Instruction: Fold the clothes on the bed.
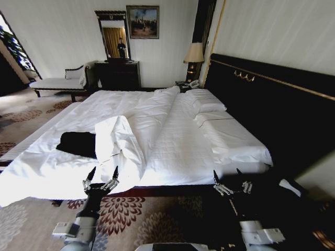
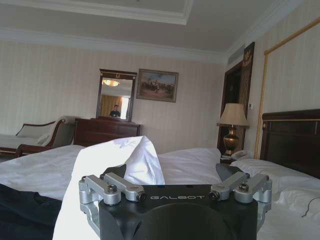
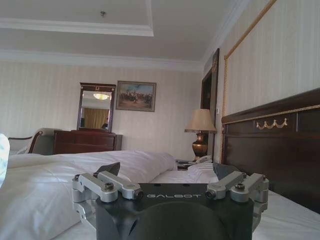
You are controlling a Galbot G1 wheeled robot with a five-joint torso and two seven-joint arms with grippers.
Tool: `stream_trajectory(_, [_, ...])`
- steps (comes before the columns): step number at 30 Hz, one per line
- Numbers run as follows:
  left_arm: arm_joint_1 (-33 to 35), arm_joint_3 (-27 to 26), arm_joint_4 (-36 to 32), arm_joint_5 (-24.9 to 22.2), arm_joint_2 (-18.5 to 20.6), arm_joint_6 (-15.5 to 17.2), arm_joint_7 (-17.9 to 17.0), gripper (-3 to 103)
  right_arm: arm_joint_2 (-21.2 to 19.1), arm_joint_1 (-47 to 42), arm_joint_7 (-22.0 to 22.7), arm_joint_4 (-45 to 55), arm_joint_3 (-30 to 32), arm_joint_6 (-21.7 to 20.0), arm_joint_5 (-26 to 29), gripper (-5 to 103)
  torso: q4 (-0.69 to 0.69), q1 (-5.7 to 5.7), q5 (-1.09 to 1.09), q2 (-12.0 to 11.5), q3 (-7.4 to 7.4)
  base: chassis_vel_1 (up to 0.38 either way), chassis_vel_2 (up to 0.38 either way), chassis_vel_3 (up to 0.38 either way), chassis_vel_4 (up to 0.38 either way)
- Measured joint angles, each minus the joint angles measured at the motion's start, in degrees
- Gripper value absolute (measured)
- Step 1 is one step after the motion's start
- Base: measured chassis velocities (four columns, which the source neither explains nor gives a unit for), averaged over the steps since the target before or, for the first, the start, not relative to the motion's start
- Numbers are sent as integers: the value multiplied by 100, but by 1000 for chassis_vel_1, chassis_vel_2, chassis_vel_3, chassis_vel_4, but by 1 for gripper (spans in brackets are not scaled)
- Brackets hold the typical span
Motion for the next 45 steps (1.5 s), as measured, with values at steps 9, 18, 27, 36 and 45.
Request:
stream_trajectory(9, [-16, 0, 46, 3, -6, -23, -2, 100, 33, 14, -50, -60, -20, 50, -65, 100, 1, 1, 2, 0, 1, -207, 215, 225, -224])
stream_trajectory(18, [-23, 2, 55, 3, -20, -24, -4, 100, 35, 22, -109, -91, -17, 127, -72, 100, 0, 0, 1, 0, 0, -228, 262, 225, -275])
stream_trajectory(27, [-29, 3, 56, 23, -27, -26, -16, 100, 36, 13, -191, -116, -24, 258, -73, 100, 1, 7, 1, -2, 2, -127, 357, 147, -357])
stream_trajectory(36, [-9, -34, 22, 16, -10, -50, -29, 100, 66, -14, -223, -119, -30, 338, -151, 100, 0, -13, 2, 8, -7, 142, 174, -135, -199])
stream_trajectory(45, [-31, -46, 11, -7, 6, -55, -34, 100, 92, -33, -264, -118, -12, 403, -178, 100, 0, 5, 5, -3, 3, 23, 1, -42, -2])
